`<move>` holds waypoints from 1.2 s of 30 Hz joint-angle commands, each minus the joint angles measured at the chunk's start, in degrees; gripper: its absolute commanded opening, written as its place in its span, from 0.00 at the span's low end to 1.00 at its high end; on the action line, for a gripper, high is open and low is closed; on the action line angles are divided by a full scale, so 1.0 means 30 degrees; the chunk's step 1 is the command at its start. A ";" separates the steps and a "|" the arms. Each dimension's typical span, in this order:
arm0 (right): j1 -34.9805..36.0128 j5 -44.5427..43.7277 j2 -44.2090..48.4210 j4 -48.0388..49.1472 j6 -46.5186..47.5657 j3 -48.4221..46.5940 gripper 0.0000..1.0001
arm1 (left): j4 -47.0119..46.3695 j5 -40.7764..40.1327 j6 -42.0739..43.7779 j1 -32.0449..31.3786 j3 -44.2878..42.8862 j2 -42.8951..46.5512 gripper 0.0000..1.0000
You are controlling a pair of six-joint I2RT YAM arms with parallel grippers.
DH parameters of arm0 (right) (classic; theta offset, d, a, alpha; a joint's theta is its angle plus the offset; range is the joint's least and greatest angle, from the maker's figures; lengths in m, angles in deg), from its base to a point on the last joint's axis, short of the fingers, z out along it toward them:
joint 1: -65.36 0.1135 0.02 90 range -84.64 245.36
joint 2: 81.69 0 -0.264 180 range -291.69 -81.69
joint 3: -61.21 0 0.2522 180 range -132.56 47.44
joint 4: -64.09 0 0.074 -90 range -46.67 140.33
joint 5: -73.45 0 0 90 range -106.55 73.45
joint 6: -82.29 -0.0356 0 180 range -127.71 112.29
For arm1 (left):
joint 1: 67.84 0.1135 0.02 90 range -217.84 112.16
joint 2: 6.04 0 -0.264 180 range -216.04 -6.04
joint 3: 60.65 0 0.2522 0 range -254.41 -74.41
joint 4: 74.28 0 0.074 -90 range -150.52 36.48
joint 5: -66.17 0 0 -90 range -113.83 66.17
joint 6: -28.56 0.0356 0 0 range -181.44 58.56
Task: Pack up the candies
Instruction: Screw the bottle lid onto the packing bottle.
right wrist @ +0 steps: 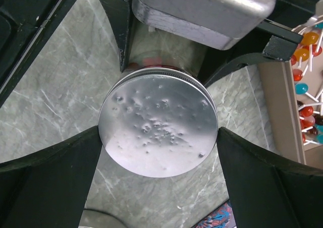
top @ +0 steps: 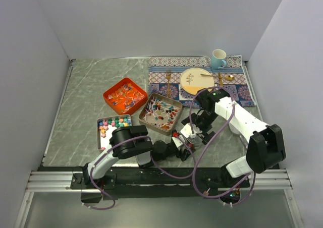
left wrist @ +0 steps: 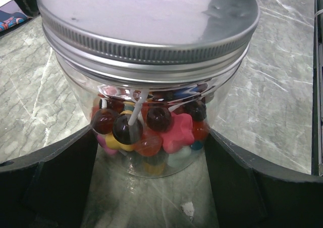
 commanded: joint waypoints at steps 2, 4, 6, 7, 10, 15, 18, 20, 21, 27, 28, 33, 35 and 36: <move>0.0260 -0.0274 -0.0098 -0.0207 0.0204 -0.0423 0.97 | 0.0375 0.0289 -0.1953 0.0100 0.0926 -0.2020 0.01; 0.0376 -0.0216 -0.0506 -0.0442 -0.1078 -0.0979 0.91 | 0.0403 0.0348 -0.1982 0.0071 0.0956 -0.1990 0.01; 0.0640 -0.0069 -0.1033 -0.0852 -0.2486 -0.1594 0.84 | 0.0491 0.0377 -0.1982 0.0070 0.0955 -0.1990 0.01; 0.0786 0.0221 -0.1269 -0.1288 -0.4205 -0.1799 0.80 | 0.0520 0.0348 -0.1982 0.0099 0.0898 -0.1961 0.01; 0.0875 0.1245 -0.1944 -0.1791 -0.7806 -0.2416 0.72 | 0.0813 0.0114 -0.1983 0.0099 0.0868 -0.1873 0.01; 0.0933 0.3266 -0.0021 0.0050 -1.2184 0.0156 0.70 | 0.0755 -0.0179 -0.1924 0.0071 0.1014 -0.1698 0.01; 0.1399 0.3097 0.2001 0.3183 -1.5874 0.2471 0.71 | 0.0872 -0.0443 -0.2070 0.0100 0.0985 -0.1639 0.01; 0.1810 0.2367 0.2856 0.5261 -1.8391 0.3844 0.71 | 0.0756 -0.0560 -0.2099 0.0099 0.0956 -0.1697 0.01; 0.2103 0.1347 0.3556 0.6024 -1.9475 0.4230 0.71 | 0.0784 -0.0560 -0.2099 0.0100 0.0956 -0.1726 0.01; 0.2809 0.1010 0.4411 0.7090 -2.3769 0.5348 0.82 | 0.0843 -0.0677 -0.1954 0.0070 0.0955 -0.1756 0.01; 0.2780 0.1276 0.4645 0.6883 -2.3735 0.5290 0.87 | 0.0872 -0.0706 -0.1924 0.0099 0.0956 -0.1756 0.01; 0.2429 0.0576 0.5934 0.6737 -2.2454 0.5201 1.00 | 0.0638 -0.0502 -0.2069 0.0071 0.0985 -0.1844 0.01; 0.1817 0.0546 0.6372 0.5479 -2.1221 0.5288 1.00 | 0.0609 -0.0531 -0.2245 0.0071 0.1014 -0.1873 0.01; 0.1610 0.0459 0.6579 0.5098 -2.0084 0.5376 1.00 | 0.0580 -0.0473 -0.2275 0.0070 0.1014 -0.1873 0.01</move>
